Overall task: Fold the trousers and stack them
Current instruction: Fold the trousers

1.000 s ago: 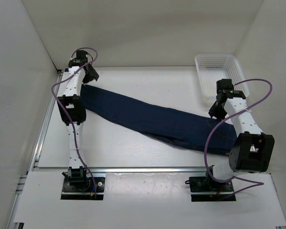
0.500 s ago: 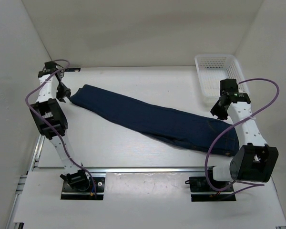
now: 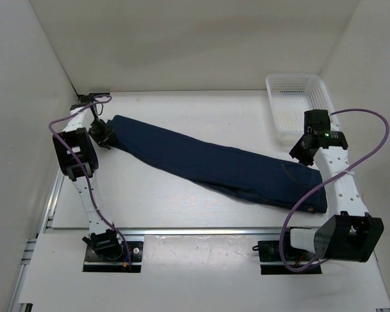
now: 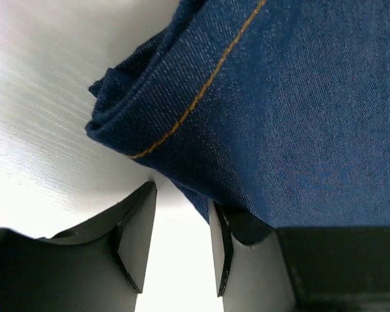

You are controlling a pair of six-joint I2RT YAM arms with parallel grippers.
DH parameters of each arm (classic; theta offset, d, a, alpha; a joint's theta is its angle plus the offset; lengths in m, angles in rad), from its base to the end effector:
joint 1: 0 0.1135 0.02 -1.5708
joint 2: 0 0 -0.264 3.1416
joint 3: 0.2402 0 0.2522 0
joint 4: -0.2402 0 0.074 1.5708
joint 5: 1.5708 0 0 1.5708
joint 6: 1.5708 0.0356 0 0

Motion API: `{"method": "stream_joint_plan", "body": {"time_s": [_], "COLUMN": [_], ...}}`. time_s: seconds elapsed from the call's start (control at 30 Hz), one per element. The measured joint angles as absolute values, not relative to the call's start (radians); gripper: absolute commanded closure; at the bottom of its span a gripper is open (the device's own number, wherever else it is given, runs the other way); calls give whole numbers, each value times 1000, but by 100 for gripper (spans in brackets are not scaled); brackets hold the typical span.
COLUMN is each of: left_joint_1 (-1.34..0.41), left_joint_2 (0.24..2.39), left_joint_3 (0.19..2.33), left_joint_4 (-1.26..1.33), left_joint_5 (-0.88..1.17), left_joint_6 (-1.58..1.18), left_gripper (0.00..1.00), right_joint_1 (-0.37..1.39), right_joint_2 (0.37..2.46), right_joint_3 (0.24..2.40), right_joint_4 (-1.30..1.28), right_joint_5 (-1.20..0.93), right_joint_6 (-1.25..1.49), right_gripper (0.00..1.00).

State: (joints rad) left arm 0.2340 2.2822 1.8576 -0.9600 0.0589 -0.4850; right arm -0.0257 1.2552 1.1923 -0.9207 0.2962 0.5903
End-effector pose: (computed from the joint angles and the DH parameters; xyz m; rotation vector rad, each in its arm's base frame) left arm 0.4485 0.1048 0.1596 -1.0343 2.7754 -0.1212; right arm 0.2458 -0.0167 0.3190 0.8638 2.3438 -0.1474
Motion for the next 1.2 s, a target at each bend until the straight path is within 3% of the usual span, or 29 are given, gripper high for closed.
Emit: {"method": "stream_joint_plan", "body": {"time_s": [0.2,0.23,0.27,0.3,0.4,0.5,0.53,0.6,1.1,1.2], "left_joint_1": [234,234,234,234,234,234,234,234,231,231], "left_joint_2": [2280,2280,2280,2278,2250,2225,2219,2217,2313,2320], "left_joint_3": [1855,1855,1855,1850,1808,1794,1796,1813,1913,1926], "left_joint_4": [-956,-956,-955,-952,-941,-948,-949,-950,-944,-949], "left_joint_5": [60,59,57,49,26,3,-2,-5,14,17], "left_joint_6": [-503,-503,-508,-516,-524,-530,-530,-529,-512,-504], "left_gripper": [52,60,89,90,90,69,55,45,44,51], "right_joint_1": [-26,-26,-26,-26,-26,-26,-26,-26,-26,-26], "right_joint_2": [1251,1251,1251,1251,1250,1247,1246,1242,1240,1240], "right_joint_3": [1180,1180,1180,1180,1180,1180,1180,1180,1180,1180], "right_joint_4": [-935,-936,-937,-937,-941,-941,-941,-941,-941,-942], "right_joint_5": [301,301,301,301,302,307,308,308,309,309], "right_joint_6": [590,590,590,590,591,591,591,591,591,591], "right_gripper": [66,66,66,66,66,66,66,66,66,66]}}
